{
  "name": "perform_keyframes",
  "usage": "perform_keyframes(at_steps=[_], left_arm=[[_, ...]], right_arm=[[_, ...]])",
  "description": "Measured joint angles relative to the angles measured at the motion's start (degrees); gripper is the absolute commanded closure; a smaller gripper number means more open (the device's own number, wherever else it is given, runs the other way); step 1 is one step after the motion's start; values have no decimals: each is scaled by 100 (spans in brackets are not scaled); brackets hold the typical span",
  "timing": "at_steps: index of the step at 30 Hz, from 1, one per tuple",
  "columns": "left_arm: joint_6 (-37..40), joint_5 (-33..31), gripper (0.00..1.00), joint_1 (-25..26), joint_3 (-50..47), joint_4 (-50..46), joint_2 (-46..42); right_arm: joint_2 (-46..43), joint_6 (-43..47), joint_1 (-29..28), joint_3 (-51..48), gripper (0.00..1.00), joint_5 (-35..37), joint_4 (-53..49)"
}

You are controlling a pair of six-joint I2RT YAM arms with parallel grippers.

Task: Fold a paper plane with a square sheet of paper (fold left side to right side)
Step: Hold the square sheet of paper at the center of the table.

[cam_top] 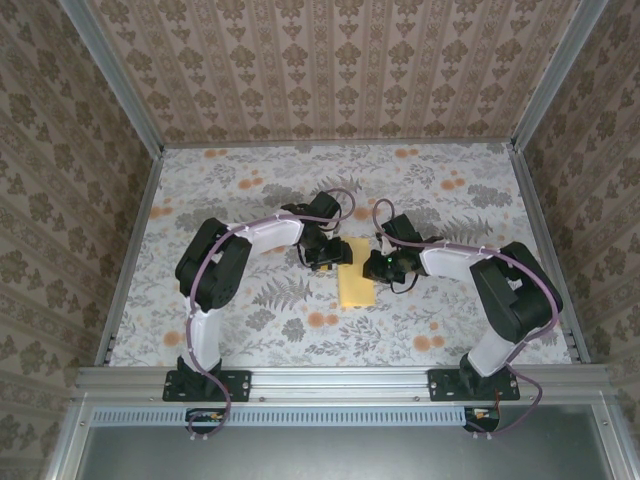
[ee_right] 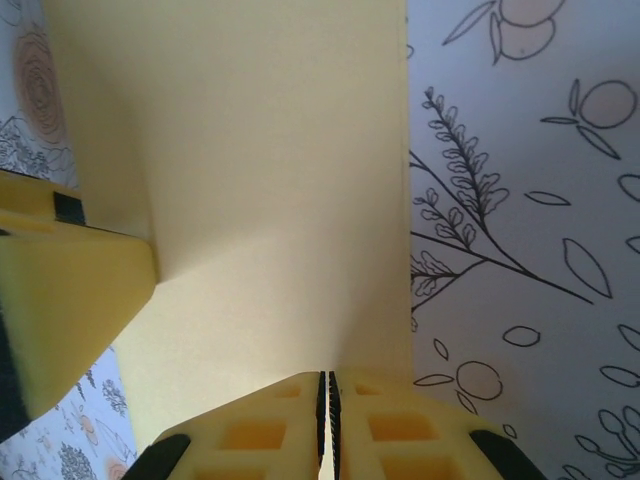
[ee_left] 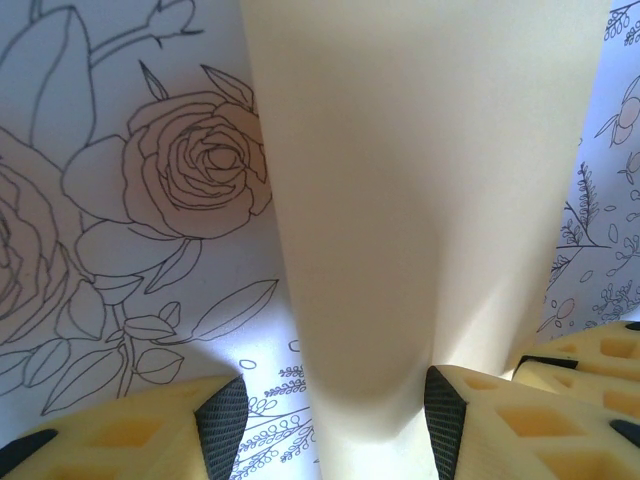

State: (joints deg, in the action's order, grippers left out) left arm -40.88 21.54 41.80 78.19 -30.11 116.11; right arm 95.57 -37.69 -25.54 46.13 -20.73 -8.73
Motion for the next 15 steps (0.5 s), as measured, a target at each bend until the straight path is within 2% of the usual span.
perform_keyframes(at_steps=[7,15], left_arm=[[24,-66,44,26,-11,7,-39],[192,-151,36,105,-374,407,-358]], right_arm=[[111,7,-15,98,87,98,-210],[160,44,-24,177,88,129,-323]])
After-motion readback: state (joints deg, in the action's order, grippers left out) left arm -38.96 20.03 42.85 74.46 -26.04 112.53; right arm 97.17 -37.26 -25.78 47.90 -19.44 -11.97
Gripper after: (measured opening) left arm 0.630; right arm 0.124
